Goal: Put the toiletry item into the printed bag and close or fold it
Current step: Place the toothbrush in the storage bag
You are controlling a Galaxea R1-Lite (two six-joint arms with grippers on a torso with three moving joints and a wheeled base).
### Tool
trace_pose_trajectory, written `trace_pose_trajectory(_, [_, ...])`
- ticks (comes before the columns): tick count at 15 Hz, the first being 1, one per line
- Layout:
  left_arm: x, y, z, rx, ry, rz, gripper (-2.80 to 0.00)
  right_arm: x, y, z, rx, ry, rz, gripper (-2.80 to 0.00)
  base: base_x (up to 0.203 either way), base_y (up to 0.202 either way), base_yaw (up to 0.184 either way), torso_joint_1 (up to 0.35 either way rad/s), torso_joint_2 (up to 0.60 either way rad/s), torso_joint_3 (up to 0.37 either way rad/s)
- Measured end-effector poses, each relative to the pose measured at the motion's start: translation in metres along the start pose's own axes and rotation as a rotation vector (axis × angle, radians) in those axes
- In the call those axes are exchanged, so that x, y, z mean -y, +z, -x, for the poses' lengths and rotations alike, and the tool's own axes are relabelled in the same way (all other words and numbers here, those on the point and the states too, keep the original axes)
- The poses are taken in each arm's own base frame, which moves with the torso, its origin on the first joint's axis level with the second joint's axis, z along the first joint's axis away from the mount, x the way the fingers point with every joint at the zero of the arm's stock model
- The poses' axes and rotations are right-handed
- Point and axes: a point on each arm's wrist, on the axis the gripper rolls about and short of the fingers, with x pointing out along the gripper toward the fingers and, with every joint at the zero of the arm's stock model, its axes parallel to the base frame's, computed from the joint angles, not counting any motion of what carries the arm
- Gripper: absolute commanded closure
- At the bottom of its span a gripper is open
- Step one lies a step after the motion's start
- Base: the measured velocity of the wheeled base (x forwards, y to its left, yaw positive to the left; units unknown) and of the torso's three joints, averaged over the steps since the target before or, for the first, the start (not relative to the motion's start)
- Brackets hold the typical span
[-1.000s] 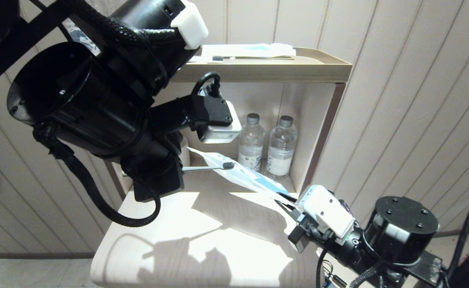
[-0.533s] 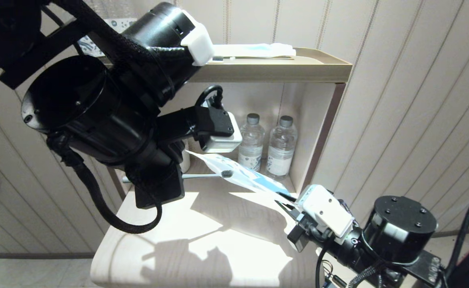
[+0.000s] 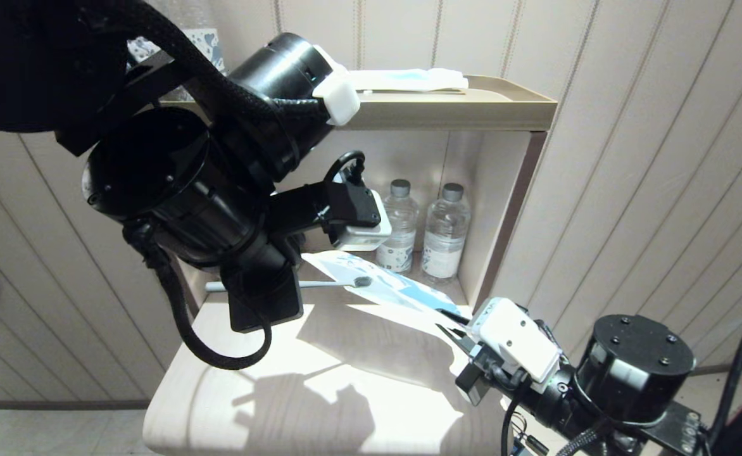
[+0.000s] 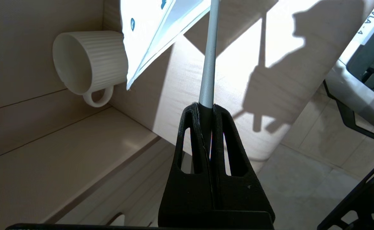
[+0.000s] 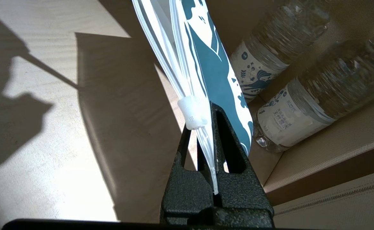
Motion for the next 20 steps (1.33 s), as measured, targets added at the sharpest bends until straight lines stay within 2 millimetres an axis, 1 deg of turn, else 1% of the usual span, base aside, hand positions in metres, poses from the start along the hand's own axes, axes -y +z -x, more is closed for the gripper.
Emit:
trace_pose_trajectory(3, [0.002,-0.002,-0.002,-0.024,-0.021,-0.013,0.0,-0.004,0.0,0.003,-0.002,0.022,-0.005,0.0,0.0,0.0,0.0,0.0,0.0,0.0])
trace_pose_trajectory(5, [0.005,-0.007,0.001,-0.055,-0.046,-0.028,0.0,-0.012,0.003,0.008,0.006,0.056,-0.01,0.0,0.0,0.0,0.0,0.0,0.0,0.0])
trace_pose_trajectory(8, [0.009,-0.016,0.007,-0.096,-0.094,-0.044,0.0,-0.035,0.01,0.019,0.018,0.137,-0.019,0.0,0.0,0.0,0.0,0.0,0.0,0.0])
trace_pose_trajectory(10, [0.01,-0.019,0.012,-0.082,-0.132,-0.039,0.0,-0.042,0.015,0.022,0.03,0.156,-0.02,0.0,0.0,0.0,0.0,0.0,0.0,0.0])
trace_pose_trajectory(13, [0.014,-0.023,0.015,-0.101,-0.173,-0.055,0.0,-0.042,0.021,0.021,0.058,0.154,-0.024,0.0,0.0,0.0,0.0,0.0,0.0,0.0])
trace_pose_trajectory(20, [0.015,-0.018,0.014,-0.039,-0.231,-0.056,0.0,-0.04,0.027,0.02,0.088,0.152,-0.037,0.0,0.0,0.0,0.0,0.0,0.0,0.0])
